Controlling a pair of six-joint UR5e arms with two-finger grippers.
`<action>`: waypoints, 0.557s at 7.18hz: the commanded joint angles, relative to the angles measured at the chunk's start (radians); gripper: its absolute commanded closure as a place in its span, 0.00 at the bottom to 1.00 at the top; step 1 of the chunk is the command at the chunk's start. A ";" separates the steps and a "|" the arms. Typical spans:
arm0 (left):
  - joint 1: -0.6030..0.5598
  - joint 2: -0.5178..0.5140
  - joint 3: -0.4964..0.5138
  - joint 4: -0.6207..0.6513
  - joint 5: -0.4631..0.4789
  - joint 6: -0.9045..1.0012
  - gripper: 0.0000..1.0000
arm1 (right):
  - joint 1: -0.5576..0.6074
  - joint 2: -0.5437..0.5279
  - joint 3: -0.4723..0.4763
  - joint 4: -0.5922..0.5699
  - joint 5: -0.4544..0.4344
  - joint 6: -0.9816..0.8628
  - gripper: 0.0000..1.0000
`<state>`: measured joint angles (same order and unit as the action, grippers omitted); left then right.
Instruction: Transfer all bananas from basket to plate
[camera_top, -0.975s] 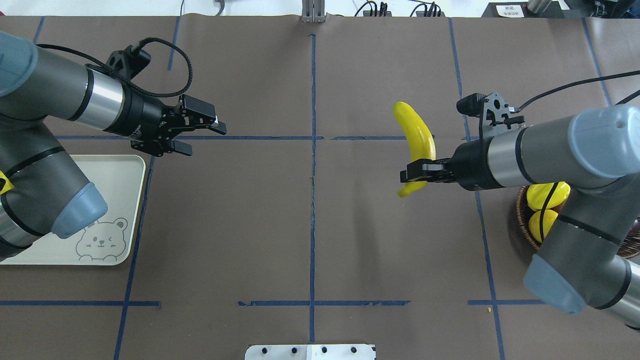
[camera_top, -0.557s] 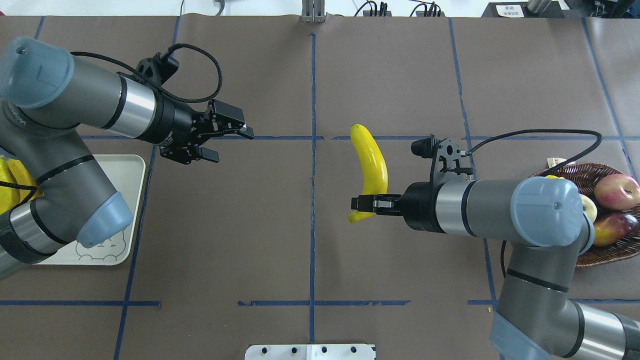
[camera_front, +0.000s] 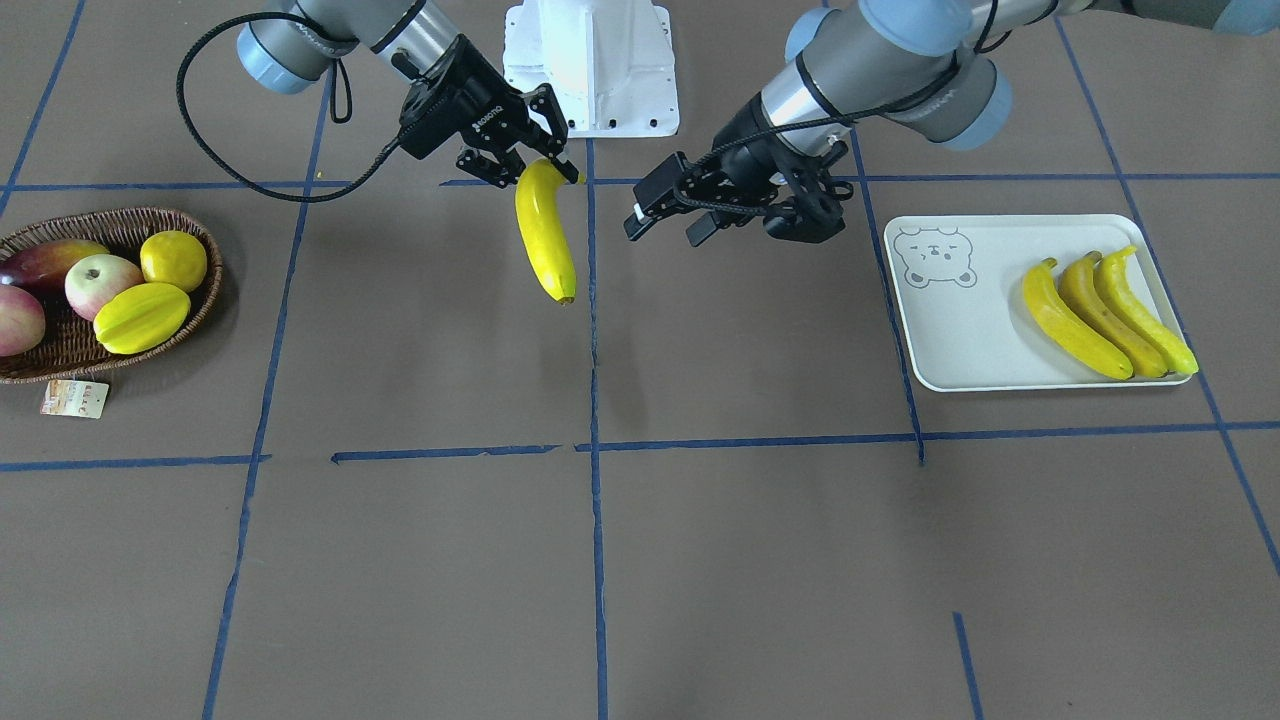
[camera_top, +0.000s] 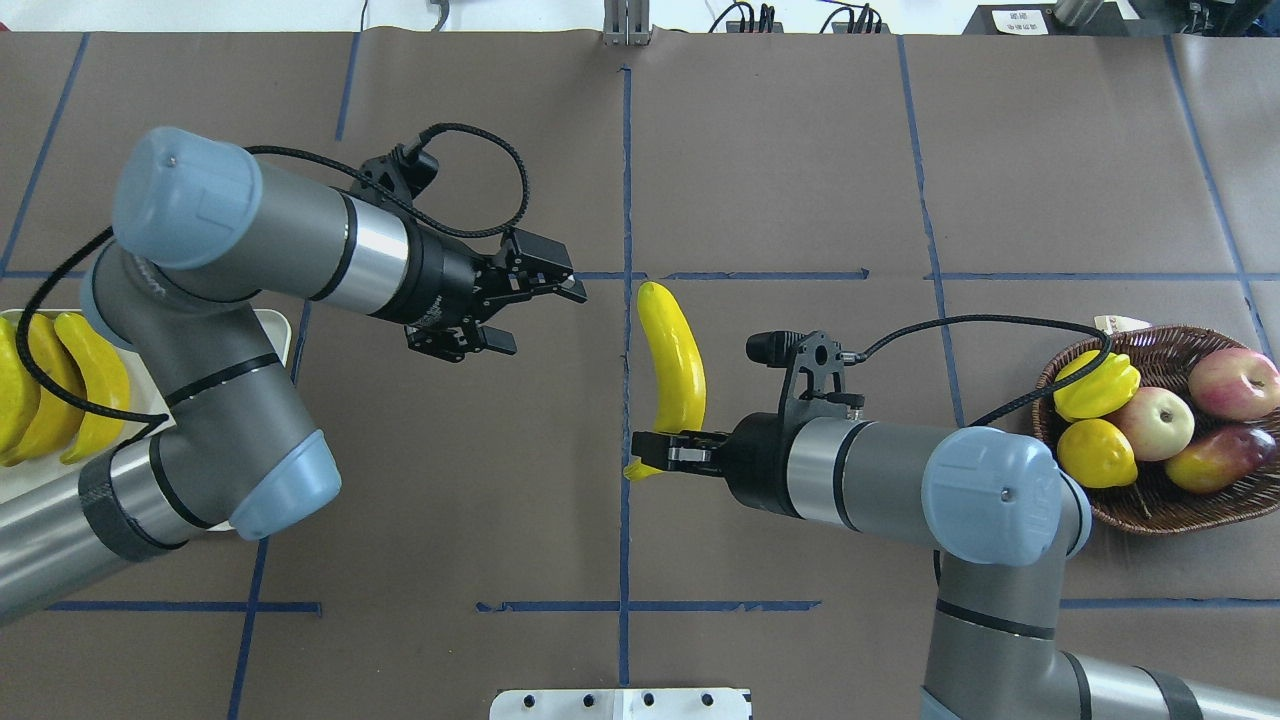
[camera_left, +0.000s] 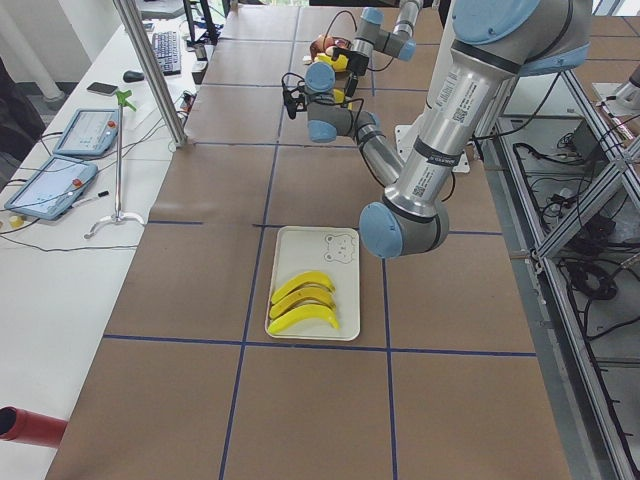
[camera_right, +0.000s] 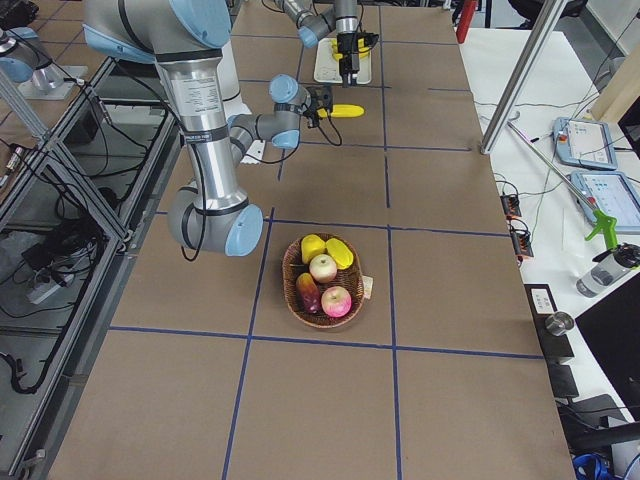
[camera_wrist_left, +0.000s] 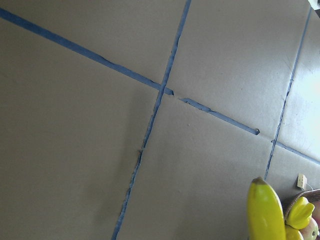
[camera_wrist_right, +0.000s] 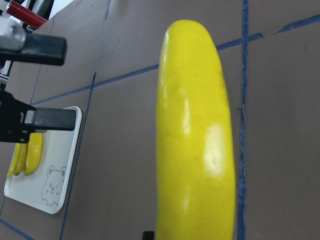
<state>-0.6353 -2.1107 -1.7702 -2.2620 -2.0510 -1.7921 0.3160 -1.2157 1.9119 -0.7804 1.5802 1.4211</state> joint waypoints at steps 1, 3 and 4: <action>0.040 -0.066 0.044 0.002 0.074 -0.050 0.01 | -0.008 0.074 -0.065 -0.007 -0.017 -0.001 0.96; 0.042 -0.097 0.103 0.001 0.075 -0.056 0.03 | -0.008 0.074 -0.064 -0.007 -0.019 -0.001 0.95; 0.042 -0.095 0.115 0.001 0.075 -0.055 0.08 | -0.008 0.076 -0.062 -0.007 -0.019 -0.001 0.95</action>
<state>-0.5947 -2.2018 -1.6761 -2.2606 -1.9770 -1.8455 0.3085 -1.1422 1.8498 -0.7868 1.5621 1.4205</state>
